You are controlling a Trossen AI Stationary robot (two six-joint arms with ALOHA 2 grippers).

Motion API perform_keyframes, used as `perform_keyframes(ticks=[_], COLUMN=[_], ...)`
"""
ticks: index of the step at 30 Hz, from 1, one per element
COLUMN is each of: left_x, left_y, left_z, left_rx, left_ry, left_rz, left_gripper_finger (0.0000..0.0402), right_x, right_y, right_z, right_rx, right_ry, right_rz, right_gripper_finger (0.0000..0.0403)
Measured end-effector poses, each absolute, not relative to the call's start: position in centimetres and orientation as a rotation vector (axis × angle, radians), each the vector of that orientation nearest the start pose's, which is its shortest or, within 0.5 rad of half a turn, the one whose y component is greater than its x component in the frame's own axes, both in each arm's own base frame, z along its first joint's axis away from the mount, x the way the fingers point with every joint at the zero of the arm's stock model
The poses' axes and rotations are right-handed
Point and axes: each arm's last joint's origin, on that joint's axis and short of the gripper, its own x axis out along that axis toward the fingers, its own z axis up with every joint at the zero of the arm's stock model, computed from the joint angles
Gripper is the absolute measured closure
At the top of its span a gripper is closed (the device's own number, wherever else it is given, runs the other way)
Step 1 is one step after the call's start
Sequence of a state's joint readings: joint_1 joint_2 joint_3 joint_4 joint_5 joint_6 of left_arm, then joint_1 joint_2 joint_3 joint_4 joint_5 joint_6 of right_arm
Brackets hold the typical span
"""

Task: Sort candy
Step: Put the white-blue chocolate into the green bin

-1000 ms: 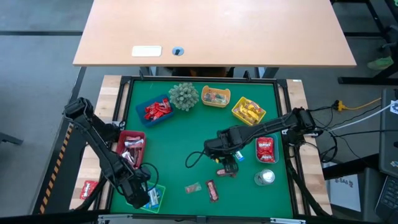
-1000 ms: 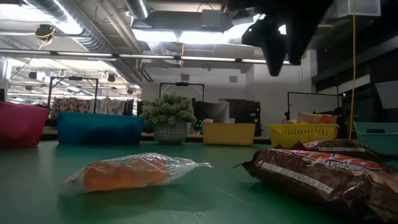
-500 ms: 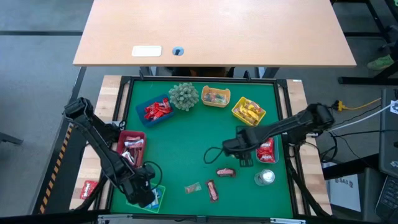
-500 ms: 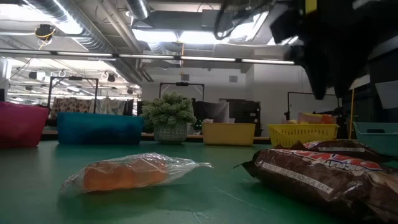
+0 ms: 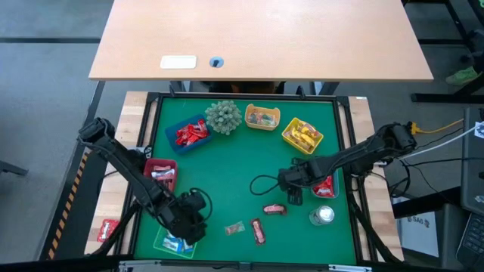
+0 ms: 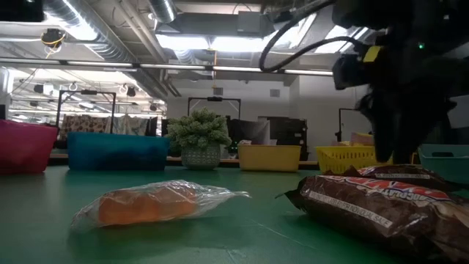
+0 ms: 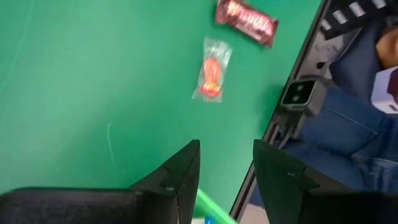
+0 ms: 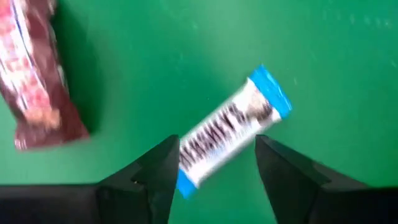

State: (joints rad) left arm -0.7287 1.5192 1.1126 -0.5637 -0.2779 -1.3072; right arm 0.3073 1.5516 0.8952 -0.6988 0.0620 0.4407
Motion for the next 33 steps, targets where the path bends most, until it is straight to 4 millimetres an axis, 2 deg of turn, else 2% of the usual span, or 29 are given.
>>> perform_keyframes(ticks=[14,27,33], left_x=[24.8,24.7,24.7], left_y=[-18.9,-19.0,-19.0], left_z=[24.8,24.8,24.8], left_rx=[-0.650,-0.637,-0.625], left_ry=[0.914,0.914,0.915], left_rz=[0.157,0.142,0.137], left_gripper_finger=[0.0266,0.0266,0.0266], right_x=[25.7,26.2,26.4], right_y=[7.6,7.9,8.0], right_z=[16.1,14.1,13.8], right_rx=[0.357,0.370,0.377], right_ry=[1.250,1.304,1.318], right_rz=[-0.411,-0.444,-0.437], right_gripper_finger=[0.0196,0.0196,0.0196])
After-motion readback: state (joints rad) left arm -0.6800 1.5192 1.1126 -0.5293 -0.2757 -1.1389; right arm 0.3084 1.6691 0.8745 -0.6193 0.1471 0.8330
